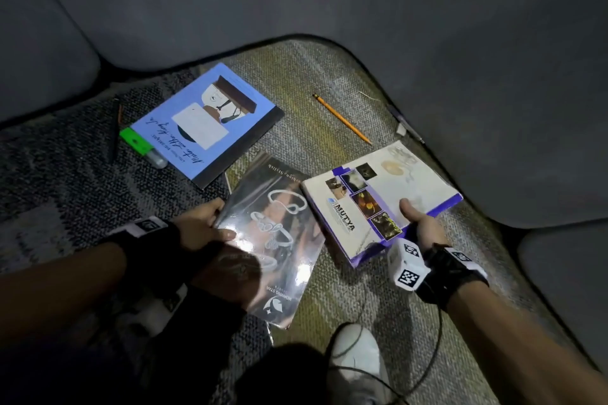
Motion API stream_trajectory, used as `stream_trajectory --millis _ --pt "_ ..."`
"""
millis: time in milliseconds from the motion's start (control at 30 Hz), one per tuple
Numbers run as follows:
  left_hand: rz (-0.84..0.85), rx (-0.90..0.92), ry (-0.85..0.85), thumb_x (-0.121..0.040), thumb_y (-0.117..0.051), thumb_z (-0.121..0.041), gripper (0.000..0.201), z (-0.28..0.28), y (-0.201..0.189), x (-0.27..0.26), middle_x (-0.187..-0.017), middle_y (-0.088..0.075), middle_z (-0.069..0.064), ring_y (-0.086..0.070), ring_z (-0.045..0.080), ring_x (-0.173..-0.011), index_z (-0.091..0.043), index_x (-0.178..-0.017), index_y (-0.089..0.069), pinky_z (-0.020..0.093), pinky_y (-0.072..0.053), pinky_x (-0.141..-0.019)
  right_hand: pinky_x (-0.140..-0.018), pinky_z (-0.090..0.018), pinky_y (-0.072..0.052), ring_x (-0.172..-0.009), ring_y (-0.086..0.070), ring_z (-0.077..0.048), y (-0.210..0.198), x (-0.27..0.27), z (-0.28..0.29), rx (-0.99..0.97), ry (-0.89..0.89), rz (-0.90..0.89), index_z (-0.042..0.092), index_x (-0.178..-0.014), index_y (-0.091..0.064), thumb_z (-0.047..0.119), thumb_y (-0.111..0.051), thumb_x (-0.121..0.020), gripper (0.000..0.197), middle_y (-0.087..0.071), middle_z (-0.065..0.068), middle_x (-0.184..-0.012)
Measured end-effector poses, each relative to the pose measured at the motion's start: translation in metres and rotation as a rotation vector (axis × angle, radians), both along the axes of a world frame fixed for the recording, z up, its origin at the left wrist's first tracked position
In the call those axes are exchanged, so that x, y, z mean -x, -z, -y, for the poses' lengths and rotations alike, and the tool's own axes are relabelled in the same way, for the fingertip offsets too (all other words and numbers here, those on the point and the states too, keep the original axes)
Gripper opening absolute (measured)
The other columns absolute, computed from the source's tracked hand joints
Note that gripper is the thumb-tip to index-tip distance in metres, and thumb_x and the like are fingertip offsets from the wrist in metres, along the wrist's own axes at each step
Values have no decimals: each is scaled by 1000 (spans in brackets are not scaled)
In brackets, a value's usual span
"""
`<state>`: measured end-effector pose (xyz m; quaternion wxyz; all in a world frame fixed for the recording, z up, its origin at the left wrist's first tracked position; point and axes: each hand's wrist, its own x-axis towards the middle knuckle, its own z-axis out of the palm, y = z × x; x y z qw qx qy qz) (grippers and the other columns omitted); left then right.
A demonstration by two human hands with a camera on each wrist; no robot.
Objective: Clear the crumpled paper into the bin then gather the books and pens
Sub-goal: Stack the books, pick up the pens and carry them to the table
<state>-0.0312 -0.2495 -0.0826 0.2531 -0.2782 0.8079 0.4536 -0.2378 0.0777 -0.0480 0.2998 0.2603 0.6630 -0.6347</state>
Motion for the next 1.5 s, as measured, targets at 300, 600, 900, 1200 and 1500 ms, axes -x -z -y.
stream_trajectory --millis 300,600,900,1200,1500 --pt "-13 -666 -523 -95 -53 -40 31 -13 -14 4 -91 -70 5 -65 19 -80 -13 -93 -67 27 -52 -71 -93 -33 -47 -98 -63 -22 0 -90 86 -215 -676 -190 5 -116 -54 30 -75 -75 52 -66 -8 -113" --pt "-313 -409 -325 -78 -74 -13 47 -28 -19 -9 -100 -74 -7 -69 3 -88 -18 -120 -53 23 -56 -78 -95 -38 -47 -108 -54 -26 11 -108 92 -609 -617 -287 4 -117 -43 41 -82 -63 76 -52 -9 -117" --pt "-343 -320 -353 -98 -48 -36 34 -16 -48 44 -122 -57 -13 -53 12 -120 -22 -129 -52 22 -40 -91 -84 -51 -55 -92 -68 -38 26 -76 82 266 -306 81 0 -108 -63 26 -87 -64 57 -67 -26 -111" --pt "-214 426 -133 -88 -53 -49 36 83 -45 98 -97 -67 12 -64 32 -93 -14 -96 -62 37 -48 -81 -71 -41 -59 -74 -71 -30 7 -39 73 400 -366 -41 1 -117 -59 4 -64 -75 42 -70 -22 -103" --pt "212 671 -25 -60 -80 -61 121 164 -2 89 -152 -23 20 -33 43 -134 -20 -150 -11 51 -36 -103 -78 -49 -58 -81 -72 -32 -1 -10 23 308 -358 -55 5 -121 -60 11 -65 -75 46 -68 -24 -112"
